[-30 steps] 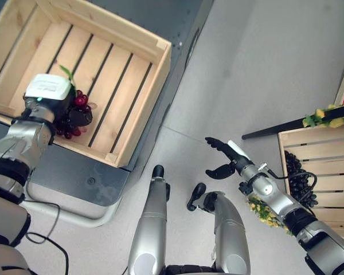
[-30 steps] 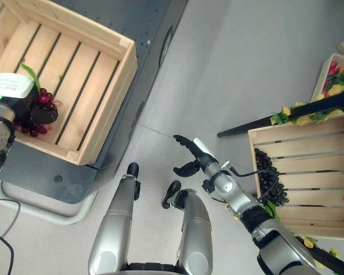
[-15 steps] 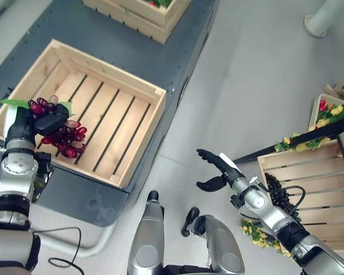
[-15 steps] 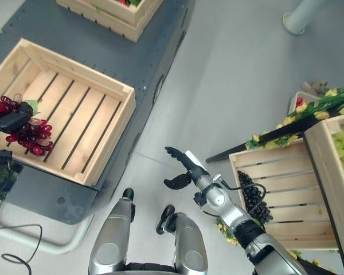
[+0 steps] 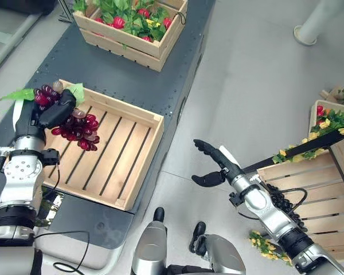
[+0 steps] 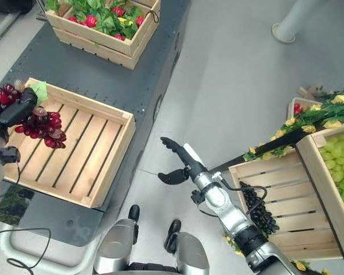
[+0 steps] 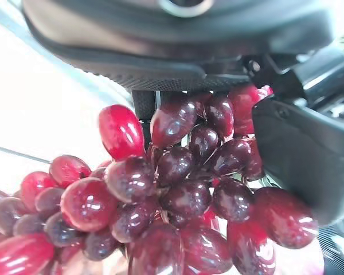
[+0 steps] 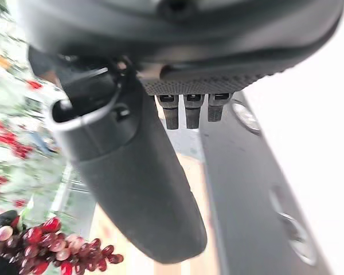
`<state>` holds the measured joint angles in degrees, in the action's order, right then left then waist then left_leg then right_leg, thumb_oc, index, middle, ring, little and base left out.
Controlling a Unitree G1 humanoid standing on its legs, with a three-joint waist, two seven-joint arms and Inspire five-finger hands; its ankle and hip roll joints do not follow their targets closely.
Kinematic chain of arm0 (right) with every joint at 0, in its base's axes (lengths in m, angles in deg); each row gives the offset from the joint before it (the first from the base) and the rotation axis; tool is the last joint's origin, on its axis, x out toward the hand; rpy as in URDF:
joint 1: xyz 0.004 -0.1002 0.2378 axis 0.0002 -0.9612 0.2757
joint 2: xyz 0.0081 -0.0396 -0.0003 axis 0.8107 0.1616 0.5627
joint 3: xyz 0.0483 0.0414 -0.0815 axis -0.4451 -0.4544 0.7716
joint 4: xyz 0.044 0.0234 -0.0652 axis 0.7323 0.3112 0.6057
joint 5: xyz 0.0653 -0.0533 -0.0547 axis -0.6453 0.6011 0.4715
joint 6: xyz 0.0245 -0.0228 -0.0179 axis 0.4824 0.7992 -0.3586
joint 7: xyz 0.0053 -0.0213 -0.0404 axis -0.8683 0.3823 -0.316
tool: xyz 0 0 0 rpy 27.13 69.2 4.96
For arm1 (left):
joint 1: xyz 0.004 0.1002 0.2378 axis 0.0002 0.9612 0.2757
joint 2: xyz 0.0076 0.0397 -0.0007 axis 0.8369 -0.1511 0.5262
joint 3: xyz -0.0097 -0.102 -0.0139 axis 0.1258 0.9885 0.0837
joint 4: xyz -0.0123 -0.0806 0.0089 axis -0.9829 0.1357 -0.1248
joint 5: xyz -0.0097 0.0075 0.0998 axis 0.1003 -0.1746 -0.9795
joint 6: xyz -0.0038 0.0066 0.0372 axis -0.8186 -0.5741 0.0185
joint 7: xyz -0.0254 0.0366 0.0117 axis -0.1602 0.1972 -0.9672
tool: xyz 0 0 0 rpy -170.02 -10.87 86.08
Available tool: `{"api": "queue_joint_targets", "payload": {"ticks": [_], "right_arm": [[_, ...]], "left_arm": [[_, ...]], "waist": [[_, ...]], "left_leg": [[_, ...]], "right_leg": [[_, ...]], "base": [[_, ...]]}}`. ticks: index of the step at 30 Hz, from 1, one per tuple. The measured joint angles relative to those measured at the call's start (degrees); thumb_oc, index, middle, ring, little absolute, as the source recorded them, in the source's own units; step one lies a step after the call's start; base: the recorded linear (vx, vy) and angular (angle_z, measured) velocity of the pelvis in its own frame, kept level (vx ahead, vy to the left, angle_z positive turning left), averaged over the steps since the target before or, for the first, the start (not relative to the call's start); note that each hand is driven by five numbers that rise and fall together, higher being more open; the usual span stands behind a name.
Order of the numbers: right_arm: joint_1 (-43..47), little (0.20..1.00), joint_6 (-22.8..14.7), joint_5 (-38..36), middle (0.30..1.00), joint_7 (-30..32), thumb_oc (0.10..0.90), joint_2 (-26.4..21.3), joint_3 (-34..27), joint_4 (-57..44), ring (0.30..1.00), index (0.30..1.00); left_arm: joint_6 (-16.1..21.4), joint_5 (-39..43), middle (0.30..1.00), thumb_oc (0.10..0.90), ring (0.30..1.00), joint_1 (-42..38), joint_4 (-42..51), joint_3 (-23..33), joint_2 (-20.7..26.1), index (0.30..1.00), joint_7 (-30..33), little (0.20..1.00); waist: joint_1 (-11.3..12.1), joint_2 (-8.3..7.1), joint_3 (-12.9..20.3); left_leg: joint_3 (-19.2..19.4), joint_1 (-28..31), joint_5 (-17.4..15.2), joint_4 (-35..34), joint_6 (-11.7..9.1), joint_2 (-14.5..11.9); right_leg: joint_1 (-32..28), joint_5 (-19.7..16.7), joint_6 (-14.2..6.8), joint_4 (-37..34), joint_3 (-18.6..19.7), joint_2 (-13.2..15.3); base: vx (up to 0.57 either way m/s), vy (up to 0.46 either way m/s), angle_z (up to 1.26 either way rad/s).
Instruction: Pick up the fruits from the basket on one side to the basket on the other side
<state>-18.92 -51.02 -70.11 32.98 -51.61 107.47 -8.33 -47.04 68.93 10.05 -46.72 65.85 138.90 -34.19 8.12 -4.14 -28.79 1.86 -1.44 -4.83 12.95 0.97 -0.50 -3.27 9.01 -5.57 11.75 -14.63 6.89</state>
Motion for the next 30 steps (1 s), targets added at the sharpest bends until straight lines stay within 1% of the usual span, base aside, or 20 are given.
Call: {"api": "queue_joint_targets", "payload": {"ticks": [1, 3, 6, 8, 10, 13, 14, 16, 17, 19, 22, 23, 25, 27, 29, 30], "right_arm": [[0.16, 0.900, 0.03, -0.05, 0.900, -0.15, 0.800, -0.04, 0.00, -0.34, 0.900, 0.900], [0.70, 0.900, 0.08, -1.16, 0.900, -0.96, 0.800, -0.18, -0.01, -1.69, 0.900, 0.900], [1.38, 0.900, 0.50, -5.30, 0.900, -1.55, 0.800, -0.04, -0.10, -3.12, 0.900, 0.900], [2.71, 0.900, 1.19, -9.31, 0.900, -2.71, 0.800, 0.81, -0.08, -3.11, 0.900, 0.900], [3.76, 0.900, 1.63, -11.89, 0.900, -3.62, 0.800, 1.13, -0.07, -3.12, 0.900, 0.900], [5.75, 0.900, 3.40, -16.10, 0.900, -4.79, 0.800, 1.24, -0.05, -3.10, 0.900, 0.900], [6.14, 0.900, 3.84, -16.75, 0.900, -4.97, 0.800, 1.39, -0.06, -3.10, 0.900, 0.900], [6.63, 0.900, 4.85, -20.55, 0.900, -5.46, 0.800, 1.97, -0.24, -3.08, 0.900, 0.900], [7.08, 0.900, 5.20, -22.07, 0.900, -5.48, 0.800, 2.74, -0.25, -3.08, 0.900, 0.900], [8.46, 0.900, 6.13, -24.94, 0.900, -5.48, 0.800, 4.19, -0.28, -3.08, 0.900, 0.900], [11.04, 0.900, 6.62, -24.92, 0.900, -5.46, 0.800, 5.88, -0.28, -3.13, 0.900, 0.900], [11.53, 0.900, 6.78, -24.91, 0.900, -5.45, 0.800, 6.00, -0.28, -3.13, 0.900, 0.900], [13.12, 0.900, 7.28, -24.83, 0.900, -5.39, 0.800, 6.01, -0.30, -3.21, 0.900, 0.900], [14.83, 0.900, 8.33, -24.84, 0.900, -5.32, 0.800, 5.75, -0.39, -3.20, 0.900, 0.900], [16.70, 0.900, 9.14, -24.88, 0.900, -5.27, 0.800, 5.85, -0.40, -3.20, 0.900, 0.900], [17.10, 0.900, 9.44, -24.92, 0.900, -5.26, 0.800, 5.85, -0.40, -3.21, 0.900, 0.900]], "left_arm": [[0.01, 0.00, 0.300, 0.400, 0.300, -0.01, 0.92, 0.00, 0.00, 0.300, -0.22, 0.300], [0.10, 0.01, 0.300, 0.400, 0.300, -0.02, 4.08, -0.02, -0.41, 0.300, -0.80, 0.300], [0.06, 0.01, 0.300, 0.400, 0.300, -0.07, 7.39, -0.19, -1.49, 0.300, -1.39, 0.300], [0.06, 0.05, 0.300, 0.400, 0.300, -0.48, 9.22, -0.81, -1.51, 0.300, -2.32, 0.300], [0.03, 0.22, 0.300, 0.400, 0.300, -1.72, 9.51, -2.47, -1.50, 0.300, -3.25, 0.300], [-0.06, 1.68, 0.300, 0.400, 0.300, -3.99, 9.70, -5.46, -1.51, 0.300, -4.41, 0.300], [-0.08, 2.58, 0.300, 0.400, 0.300, -4.20, 10.11, -6.51, -1.60, 0.300, -4.62, 0.300], [-0.20, 2.77, 0.300, 0.400, 0.300, -4.24, 11.44, -7.61, -1.86, 0.300, -4.64, 0.300], [-0.22, 3.19, 0.300, 0.400, 0.300, -4.29, 12.48, -8.14, -2.18, 0.300, -4.74, 0.300], [-0.29, 4.80, 0.300, 0.400, 0.300, -6.12, 12.75, -9.14, -4.88, 0.300, -4.60, 0.300], [-0.30, 4.84, 0.300, 0.400, 0.300, -8.61, 12.88, -11.11, -6.95, 0.300, -4.24, 0.300], [-0.29, 4.84, 0.300, 0.400, 0.300, -9.02, 12.93, -11.60, -7.29, 0.300, -4.26, 0.300], [-0.31, 4.82, 0.300, 0.400, 0.300, -10.40, 13.08, -13.33, -8.88, 0.300, -4.24, 0.300], [-0.40, 4.80, 0.300, 0.400, 0.300, -11.82, 13.08, -14.36, -10.08, 0.300, -4.31, 0.300], [-0.50, 4.81, 0.300, 0.400, 0.300, -13.34, 13.09, -15.62, -10.89, 0.300, -4.37, 0.300], [-0.53, 4.81, 0.300, 0.400, 0.300, -13.71, 13.09, -15.94, -10.97, 0.300, -4.43, 0.300]], "waist": [[-0.18, 0.12, 0.14], [-0.66, 0.86, 2.13], [-0.90, 2.11, 4.31], [-1.03, 2.51, 5.74], [-1.10, 2.67, 7.45], [-1.18, 2.75, 8.41], [-1.25, 2.65, 9.11], [-1.40, 2.72, 9.83], [-1.54, 2.73, 9.90], [-2.53, 2.66, 10.66], [-3.65, 2.78, 11.51], [-3.76, 2.77, 11.67], [-4.19, 2.81, 12.60], [-4.55, 2.86, 12.64], [-5.94, 2.87, 12.65], [-6.09, 2.88, 12.66]], "left_leg": [[-0.03, 0.65, 0.24, -0.80, 0.06, 0.29], [-0.02, 1.28, 0.63, -2.45, 0.24, 0.52], [-0.05, 2.11, 1.62, -4.82, 0.48, 0.57], [-0.06, 3.65, 3.02, -7.99, 0.48, 0.73], [-0.13, 4.14, 4.23, -10.17, 0.40, 0.81], [-0.14, 5.32, 5.17, -12.17, 0.27, 1.14], [-0.14, 5.37, 5.41, -12.67, 0.23, 1.10], [-0.17, 5.90, 6.05, -13.95, 0.20, 1.12], [-0.17, 6.60, 6.35, -14.74, 0.13, 1.03], [-0.34, 6.76, 7.16, -15.86, 0.10, 0.98], [-0.08, 6.79, 7.90, -17.05, 0.12, 0.84], [-0.06, 6.80, 8.02, -17.24, 0.13, 0.85], [0.18, 6.88, 8.06, -17.48, 0.16, 0.78], [0.21, 7.04, 8.07, -17.50, 0.16, 0.74], [0.38, 7.30, 8.09, -17.52, 0.15, 0.70], [0.50, 7.37, 8.10, -17.52, 0.13, 0.66]], "right_leg": [[-0.72, -0.29, -0.09, -0.79, -0.03, -0.01], [-1.60, -1.27, -0.48, -3.24, -0.04, -0.08], [-2.89, -3.11, -0.54, -6.85, -0.03, -0.34], [-4.35, -4.86, -0.52, -10.29, 0.04, -0.67], [-4.65, -5.87, -0.55, -12.34, 0.17, -0.84], [-6.01, -7.23, -0.72, -15.16, 0.30, -1.14], [-6.10, -7.73, -0.72, -16.05, 0.41, -1.21], [-6.22, -8.25, -0.65, -16.82, 1.01, -1.37], [-6.35, -8.32, -0.64, -16.82, 1.43, -1.46], [-6.01, -8.43, -0.67, -16.83, 1.45, -1.54], [-5.14, -8.87, -0.67, -16.82, 2.05, -1.68], [-5.04, -8.93, -0.69, -16.82, 2.07, -1.68], [-4.36, -9.26, -0.67, -16.83, 3.28, -1.70], [-4.36, -9.50, -0.64, -16.83, 3.54, -1.71], [-4.53, -9.59, -0.61, -16.82, 3.82, -1.76], [-4.50, -9.62, -0.57, -16.83, 3.99, -1.80]], "base": [[0.03, -0.043, 0.00], [0.02, -0.057, 0.00], [0.01, -0.075, -0.03], [0.00, -0.062, -0.07], [0.00, -0.055, -0.05], [-0.01, -0.052, -0.05], [-0.01, -0.070, -0.09], [-0.01, -0.053, -0.12], [-0.03, -0.057, -0.11], [-0.02, -0.024, -0.03], [-0.02, -0.005, -0.09], [-0.01, -0.004, -0.10], [0.00, -0.003, -0.22], [0.02, -0.001, -0.15], [0.01, 0.005, -0.06], [0.00, 0.005, -0.13]]}}
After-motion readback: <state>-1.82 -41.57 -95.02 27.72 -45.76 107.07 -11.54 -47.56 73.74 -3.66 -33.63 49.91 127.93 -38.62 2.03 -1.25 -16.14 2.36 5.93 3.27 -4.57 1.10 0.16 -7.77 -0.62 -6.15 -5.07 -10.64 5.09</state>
